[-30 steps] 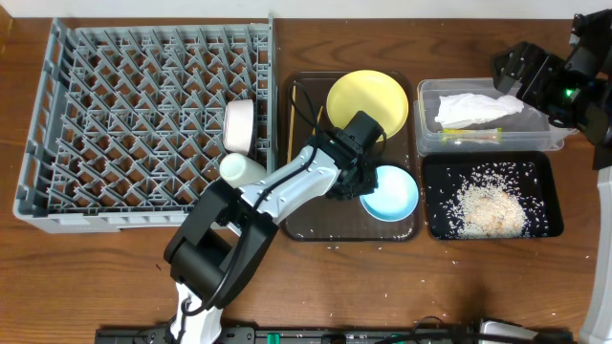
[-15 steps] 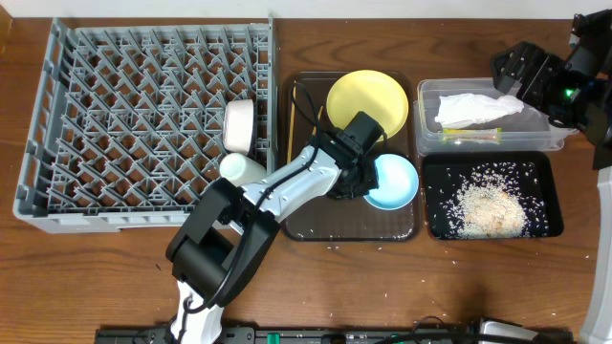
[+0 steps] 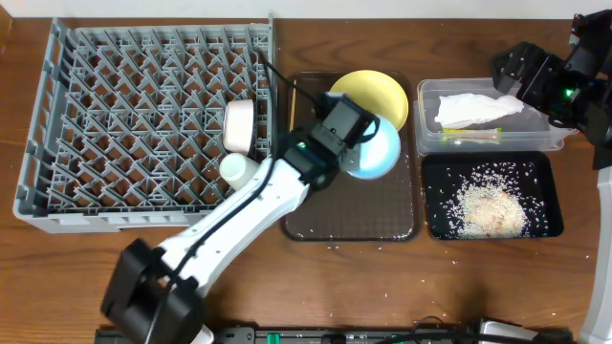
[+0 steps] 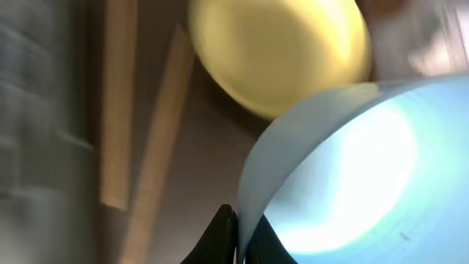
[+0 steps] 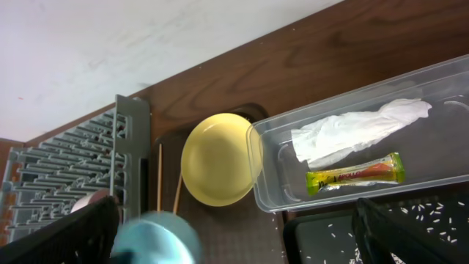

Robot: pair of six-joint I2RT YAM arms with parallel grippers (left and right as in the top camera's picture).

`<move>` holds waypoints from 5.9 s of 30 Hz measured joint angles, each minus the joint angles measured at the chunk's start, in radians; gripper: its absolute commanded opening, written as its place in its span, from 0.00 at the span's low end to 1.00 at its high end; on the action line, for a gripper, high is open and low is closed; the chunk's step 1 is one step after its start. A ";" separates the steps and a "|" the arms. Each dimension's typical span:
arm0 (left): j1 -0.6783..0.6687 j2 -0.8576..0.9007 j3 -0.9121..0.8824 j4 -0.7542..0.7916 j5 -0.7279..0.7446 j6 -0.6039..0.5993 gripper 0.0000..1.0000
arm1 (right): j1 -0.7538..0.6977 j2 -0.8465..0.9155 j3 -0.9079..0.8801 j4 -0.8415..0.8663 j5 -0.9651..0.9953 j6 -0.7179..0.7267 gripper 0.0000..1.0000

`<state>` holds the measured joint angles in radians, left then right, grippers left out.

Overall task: Sort waste into correct bins and load items into the dishwasher
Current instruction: 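Grasp the light-blue bowl rim with the left gripper, then carry the light-blue bowl into the dish rack and release it, then move the left gripper to the yellow plate rim, then grasp the yellow plate edge with the left gripper, tilting it up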

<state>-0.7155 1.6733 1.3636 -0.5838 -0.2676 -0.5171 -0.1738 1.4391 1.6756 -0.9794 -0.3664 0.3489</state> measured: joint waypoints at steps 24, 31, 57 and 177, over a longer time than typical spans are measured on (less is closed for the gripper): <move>0.343 0.065 0.002 0.783 -0.738 0.748 0.07 | 0.000 0.000 0.000 0.000 0.000 0.000 0.99; 0.367 0.256 0.005 1.058 -0.821 1.026 0.07 | 0.000 0.000 0.000 0.000 0.000 0.000 0.99; 0.374 0.460 0.004 1.186 -0.917 1.206 0.08 | 0.000 0.000 0.000 0.000 0.000 0.000 0.99; 0.130 0.459 0.064 0.375 0.175 -0.375 0.54 | 0.000 0.000 0.000 0.000 0.000 0.000 0.99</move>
<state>-0.5854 2.1319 1.4273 -0.2085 -0.0929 -0.8921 -0.1741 1.4391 1.6756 -0.9794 -0.3668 0.3492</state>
